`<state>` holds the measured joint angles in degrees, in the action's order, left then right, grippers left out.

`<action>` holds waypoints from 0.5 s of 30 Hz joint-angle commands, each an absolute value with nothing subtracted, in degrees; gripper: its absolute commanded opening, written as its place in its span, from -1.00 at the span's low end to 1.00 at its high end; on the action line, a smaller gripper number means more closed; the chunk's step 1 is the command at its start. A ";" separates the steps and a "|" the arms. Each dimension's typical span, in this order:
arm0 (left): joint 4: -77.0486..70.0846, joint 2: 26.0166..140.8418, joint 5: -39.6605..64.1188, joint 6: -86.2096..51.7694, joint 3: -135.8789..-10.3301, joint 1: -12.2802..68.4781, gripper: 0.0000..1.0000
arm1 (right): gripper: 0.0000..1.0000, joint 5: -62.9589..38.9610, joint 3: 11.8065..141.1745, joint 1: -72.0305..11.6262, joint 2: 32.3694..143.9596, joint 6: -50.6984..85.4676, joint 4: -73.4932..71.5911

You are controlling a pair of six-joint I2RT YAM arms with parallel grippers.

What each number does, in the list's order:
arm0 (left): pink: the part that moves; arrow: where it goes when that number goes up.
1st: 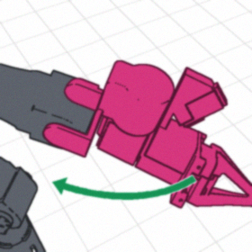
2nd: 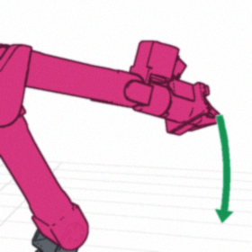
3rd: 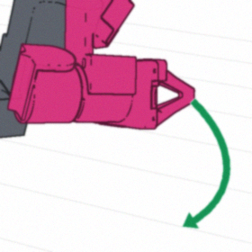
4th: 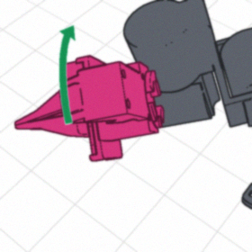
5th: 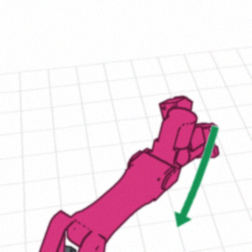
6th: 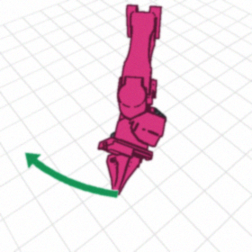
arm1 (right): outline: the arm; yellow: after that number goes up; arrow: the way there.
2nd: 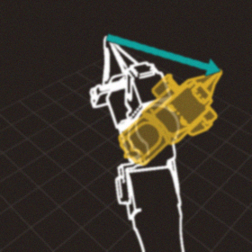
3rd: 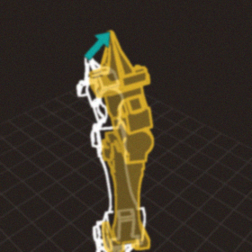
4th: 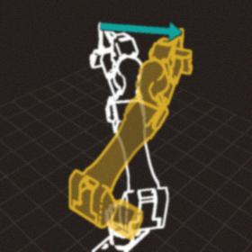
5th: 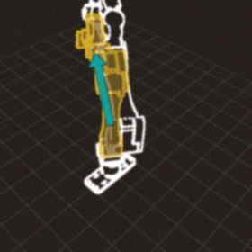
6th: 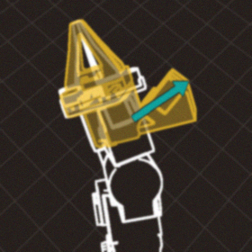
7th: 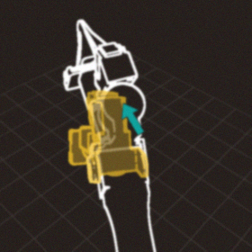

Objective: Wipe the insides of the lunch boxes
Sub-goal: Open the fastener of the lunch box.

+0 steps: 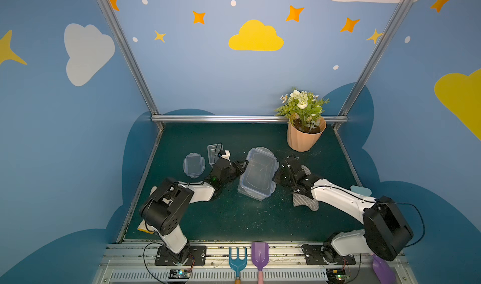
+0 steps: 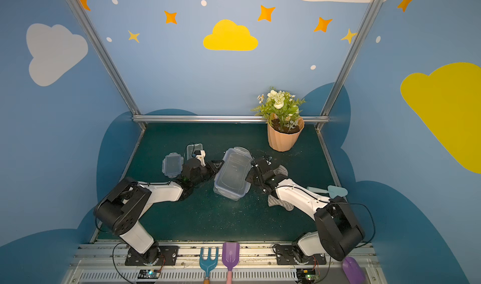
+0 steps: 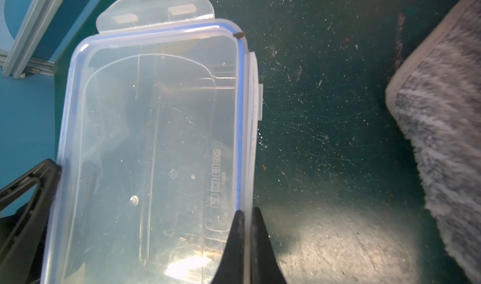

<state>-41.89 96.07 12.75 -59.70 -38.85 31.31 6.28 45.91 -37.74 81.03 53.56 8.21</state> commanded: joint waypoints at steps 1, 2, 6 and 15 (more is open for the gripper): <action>-20.28 99.29 16.40 -59.09 -38.09 34.72 -0.91 | -1.00 0.37 45.97 -39.33 82.01 52.31 12.08; -19.13 99.27 15.99 -58.83 -38.36 34.72 -0.91 | -1.00 0.35 46.05 -39.37 82.02 52.30 12.04; -15.28 99.54 14.55 -57.88 -39.10 34.69 -0.91 | -1.00 0.27 46.38 -39.45 82.11 52.14 12.22; -3.56 99.41 8.65 -55.97 -41.65 34.79 -0.91 | -1.00 0.75 46.35 -39.64 82.06 52.12 12.74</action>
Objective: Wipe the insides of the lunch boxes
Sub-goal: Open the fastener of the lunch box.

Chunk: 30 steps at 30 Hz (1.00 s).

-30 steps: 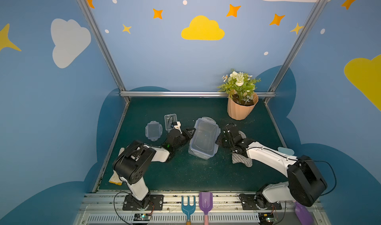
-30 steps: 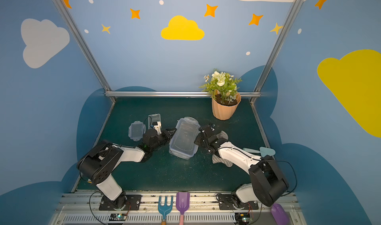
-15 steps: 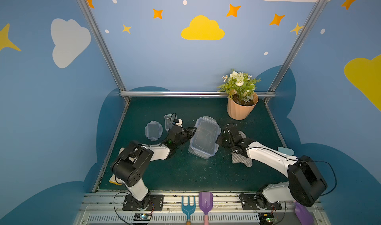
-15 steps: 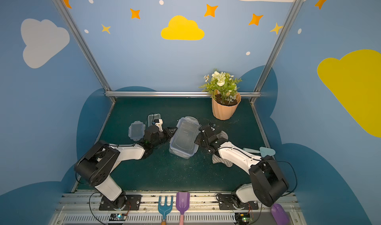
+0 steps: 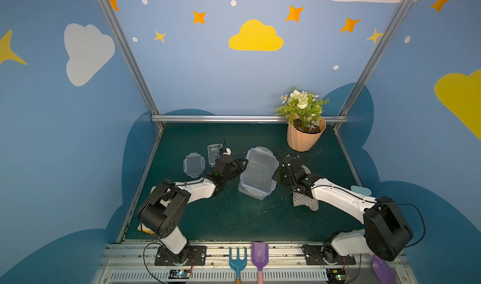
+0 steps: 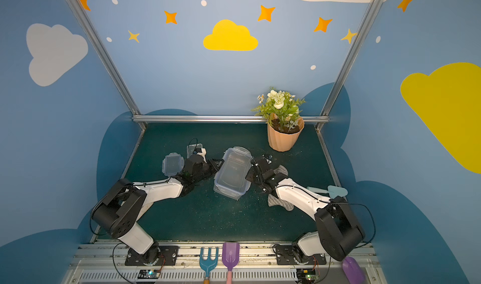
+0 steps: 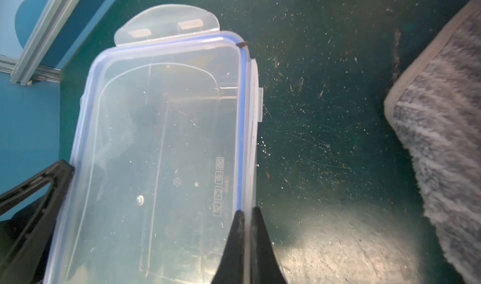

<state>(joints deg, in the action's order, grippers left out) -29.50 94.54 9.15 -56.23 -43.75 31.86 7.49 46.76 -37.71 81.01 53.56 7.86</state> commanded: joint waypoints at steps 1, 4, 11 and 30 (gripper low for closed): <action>-2.56 99.41 8.00 -55.66 -41.91 34.79 -0.91 | -1.00 0.88 46.34 -39.64 82.17 52.06 12.74; 0.68 99.79 6.23 -54.81 -42.91 34.88 -0.91 | -1.00 0.88 46.41 -39.73 82.26 52.04 12.89; 5.27 100.20 2.38 -53.66 -43.94 35.36 -0.91 | -1.00 1.18 46.38 -39.90 82.66 51.90 13.34; 20.85 104.77 -9.42 -47.56 -51.47 39.70 -0.92 | -1.00 2.20 45.82 -40.46 83.14 51.77 14.49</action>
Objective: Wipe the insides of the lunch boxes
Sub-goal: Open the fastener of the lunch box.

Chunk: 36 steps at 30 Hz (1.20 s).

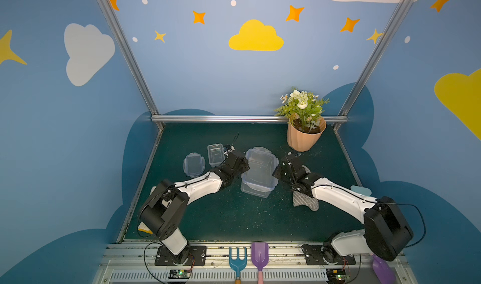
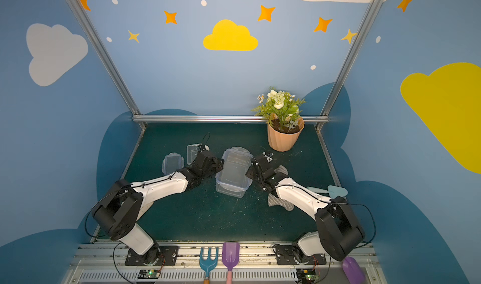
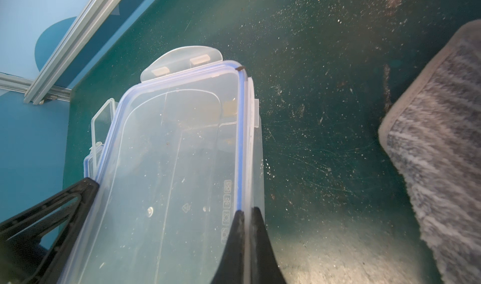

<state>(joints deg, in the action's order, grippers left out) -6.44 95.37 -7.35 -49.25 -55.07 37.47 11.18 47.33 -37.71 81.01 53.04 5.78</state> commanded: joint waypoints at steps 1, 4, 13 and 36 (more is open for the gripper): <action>21.55 105.15 -10.02 -47.34 -51.82 39.98 -0.92 | -1.00 2.28 45.80 -40.53 83.23 51.70 14.50; 22.83 106.19 -10.75 -47.12 -52.40 40.58 -0.92 | -1.00 2.46 45.96 -40.59 83.32 51.76 14.58; 27.44 109.19 -13.70 -45.71 -54.83 41.86 -0.92 | -1.00 2.99 45.54 -40.81 82.97 51.85 14.80; 32.37 93.02 -12.49 -46.58 -58.31 41.51 -0.91 | -1.00 3.73 44.37 -40.37 80.77 52.42 14.69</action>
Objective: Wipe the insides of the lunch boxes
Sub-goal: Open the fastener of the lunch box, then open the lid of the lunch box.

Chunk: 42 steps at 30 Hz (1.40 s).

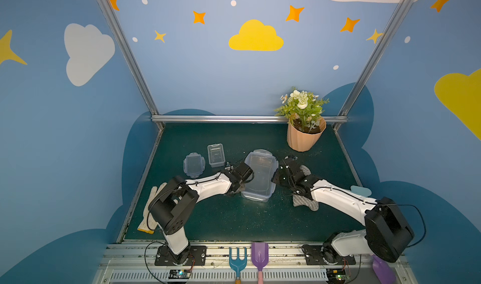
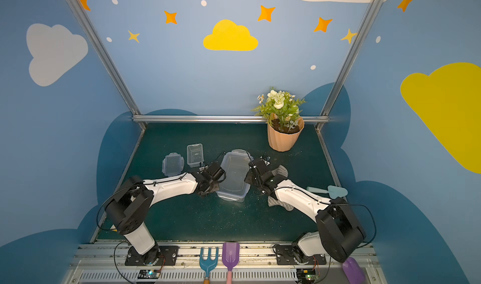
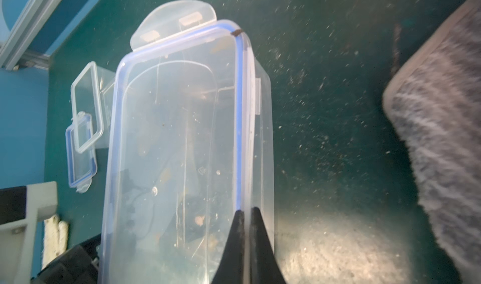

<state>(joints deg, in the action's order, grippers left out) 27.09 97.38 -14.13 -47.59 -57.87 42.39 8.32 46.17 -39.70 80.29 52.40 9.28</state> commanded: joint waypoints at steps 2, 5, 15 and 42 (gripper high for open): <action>31.67 89.24 -10.87 -47.00 -58.03 40.07 -0.89 | -1.00 3.25 44.37 -40.19 80.95 52.40 14.35; 28.47 83.92 -7.95 -47.84 -56.39 37.31 -0.24 | -1.00 2.99 44.31 -40.00 81.04 52.38 14.29; -14.69 83.77 16.22 -59.07 -40.77 29.14 0.87 | -1.00 2.81 43.60 -39.28 79.98 52.29 14.37; -30.29 88.48 19.48 -64.92 -36.20 31.02 -0.70 | -1.00 2.82 43.58 -39.02 79.66 52.11 14.50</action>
<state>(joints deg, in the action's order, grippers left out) -36.34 89.47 19.79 -66.50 -35.03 30.17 5.76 45.04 -38.20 78.83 52.64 9.80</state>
